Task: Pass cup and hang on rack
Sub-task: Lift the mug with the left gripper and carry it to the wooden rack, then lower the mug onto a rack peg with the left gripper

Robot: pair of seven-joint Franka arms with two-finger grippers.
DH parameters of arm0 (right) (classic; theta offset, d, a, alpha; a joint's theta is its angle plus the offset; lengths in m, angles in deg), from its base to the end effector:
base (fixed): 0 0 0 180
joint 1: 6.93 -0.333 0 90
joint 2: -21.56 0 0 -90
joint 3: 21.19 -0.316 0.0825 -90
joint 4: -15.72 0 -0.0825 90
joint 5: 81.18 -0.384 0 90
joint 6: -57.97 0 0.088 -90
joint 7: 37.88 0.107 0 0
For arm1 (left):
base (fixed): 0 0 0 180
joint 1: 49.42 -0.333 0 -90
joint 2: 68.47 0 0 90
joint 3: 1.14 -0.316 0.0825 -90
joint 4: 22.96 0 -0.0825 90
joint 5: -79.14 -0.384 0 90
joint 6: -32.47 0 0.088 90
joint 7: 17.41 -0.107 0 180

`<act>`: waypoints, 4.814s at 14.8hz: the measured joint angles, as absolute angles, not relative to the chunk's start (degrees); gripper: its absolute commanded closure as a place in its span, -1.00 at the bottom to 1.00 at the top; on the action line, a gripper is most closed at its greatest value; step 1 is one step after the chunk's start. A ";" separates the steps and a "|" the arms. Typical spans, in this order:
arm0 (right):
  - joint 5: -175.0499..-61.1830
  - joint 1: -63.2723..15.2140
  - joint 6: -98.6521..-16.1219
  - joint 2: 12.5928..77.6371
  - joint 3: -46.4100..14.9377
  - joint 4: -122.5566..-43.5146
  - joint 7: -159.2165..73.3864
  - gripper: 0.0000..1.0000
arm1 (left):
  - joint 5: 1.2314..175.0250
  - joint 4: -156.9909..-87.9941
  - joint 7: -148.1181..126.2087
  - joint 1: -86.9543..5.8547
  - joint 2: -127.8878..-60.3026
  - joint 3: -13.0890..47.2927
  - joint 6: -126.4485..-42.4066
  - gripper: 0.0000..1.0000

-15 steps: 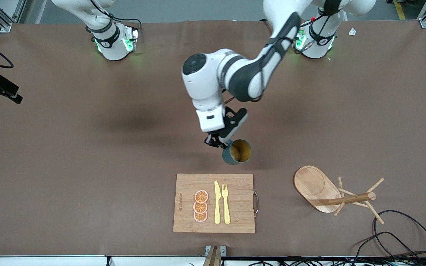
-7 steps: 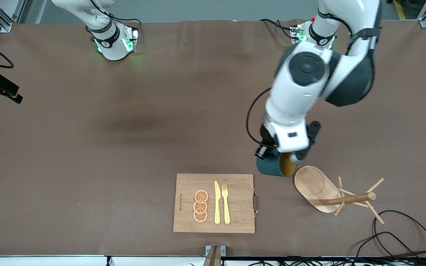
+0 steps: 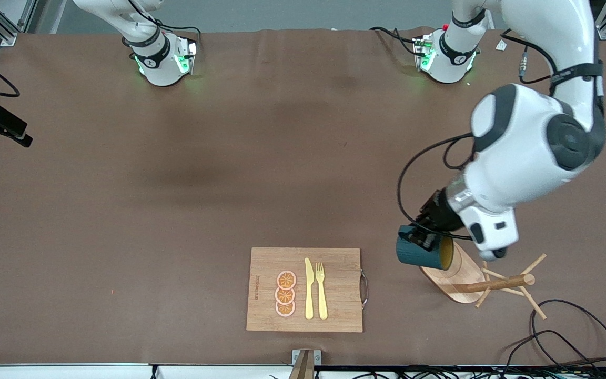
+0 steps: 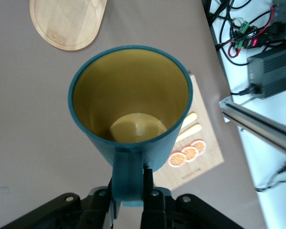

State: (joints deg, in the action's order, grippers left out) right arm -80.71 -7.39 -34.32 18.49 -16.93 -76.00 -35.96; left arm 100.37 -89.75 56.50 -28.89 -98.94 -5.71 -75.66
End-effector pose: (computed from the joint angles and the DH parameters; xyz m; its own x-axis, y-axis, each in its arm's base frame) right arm 0.5407 -0.0379 0.6432 0.9930 -0.0994 0.0634 -0.0997 -0.9950 0.0021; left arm 0.6895 -0.2411 0.5131 0.4862 0.8340 -0.2607 0.8678 -0.4260 0.2557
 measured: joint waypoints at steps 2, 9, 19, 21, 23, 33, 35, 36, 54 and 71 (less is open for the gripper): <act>-80.71 -7.39 -34.32 18.49 -16.93 -76.00 -35.96 -1.00 | 106.24 -89.76 53.11 -32.30 -98.93 -5.73 -75.67 0.79; -80.71 -7.40 -34.32 18.49 -16.93 -75.99 -35.96 -1.00 | 123.40 -91.12 43.01 -40.26 -99.47 -5.71 -74.79 0.80; -80.71 -7.46 -34.38 18.49 -16.94 -75.99 -35.96 -1.00 | 141.08 -91.54 25.41 -47.11 -105.67 -5.63 -63.41 0.85; -80.71 -7.46 -34.38 18.49 -16.94 -75.99 -35.96 -1.00 | 142.96 -91.54 24.37 -48.32 -106.64 -5.62 -62.04 0.86; -80.71 -7.46 -34.37 18.48 -16.94 -75.99 -35.96 -1.00 | 143.67 -91.54 24.22 -48.95 -107.13 -5.60 -61.57 0.85; -80.71 -7.46 -34.35 18.49 -16.93 -75.99 -35.96 -1.00 | 147.23 -91.56 21.99 -52.01 -108.90 -5.58 -59.91 0.85; -80.71 -7.46 -34.35 18.49 -16.93 -75.99 -35.96 -1.00 | 147.28 -91.56 21.99 -51.99 -109.17 -5.52 -59.90 0.85; -80.71 -7.46 -34.35 18.49 -16.93 -75.99 -35.96 -1.00 | 147.28 -91.56 21.99 -51.99 -109.28 -5.52 -59.90 0.85; -80.71 -7.46 -34.35 18.48 -16.91 -75.99 -35.96 -1.00 | 147.28 -91.65 21.99 -53.38 -110.72 -5.86 -59.96 0.85; -80.71 -7.46 -34.35 18.48 -16.90 -75.99 -35.96 -1.00 | 147.28 -91.73 22.03 -54.47 -111.51 -5.92 -59.98 0.85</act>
State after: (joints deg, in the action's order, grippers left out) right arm -80.71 -7.46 -34.35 18.48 -16.90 -75.99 -35.96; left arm 147.28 -91.73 22.03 -54.47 -111.51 -5.92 -59.98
